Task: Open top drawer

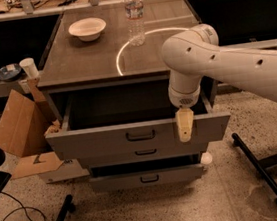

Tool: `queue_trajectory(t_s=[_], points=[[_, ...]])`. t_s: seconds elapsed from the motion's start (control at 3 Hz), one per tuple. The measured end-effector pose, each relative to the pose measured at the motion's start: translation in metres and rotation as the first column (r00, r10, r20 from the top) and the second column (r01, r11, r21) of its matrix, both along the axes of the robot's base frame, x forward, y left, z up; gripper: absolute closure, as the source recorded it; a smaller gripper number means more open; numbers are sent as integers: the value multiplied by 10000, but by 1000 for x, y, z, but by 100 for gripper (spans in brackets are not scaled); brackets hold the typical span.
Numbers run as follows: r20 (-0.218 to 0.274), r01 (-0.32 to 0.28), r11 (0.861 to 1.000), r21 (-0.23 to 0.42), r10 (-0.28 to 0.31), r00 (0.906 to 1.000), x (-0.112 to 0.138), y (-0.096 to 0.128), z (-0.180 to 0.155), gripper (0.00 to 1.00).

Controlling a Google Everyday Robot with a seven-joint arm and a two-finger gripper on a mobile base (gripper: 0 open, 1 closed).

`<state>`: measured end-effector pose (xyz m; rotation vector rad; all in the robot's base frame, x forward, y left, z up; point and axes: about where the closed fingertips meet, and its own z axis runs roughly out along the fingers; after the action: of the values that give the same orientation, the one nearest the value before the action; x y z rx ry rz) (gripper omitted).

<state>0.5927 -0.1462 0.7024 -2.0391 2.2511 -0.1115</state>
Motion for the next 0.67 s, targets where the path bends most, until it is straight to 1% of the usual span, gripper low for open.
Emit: queue_trajectory(t_s=[0.33,0.67], points=[[-4,0,10000,-1,0,10000,0,0,0,0],[-762,-73,9997,-223,56,9971,-33,2,-24,18]])
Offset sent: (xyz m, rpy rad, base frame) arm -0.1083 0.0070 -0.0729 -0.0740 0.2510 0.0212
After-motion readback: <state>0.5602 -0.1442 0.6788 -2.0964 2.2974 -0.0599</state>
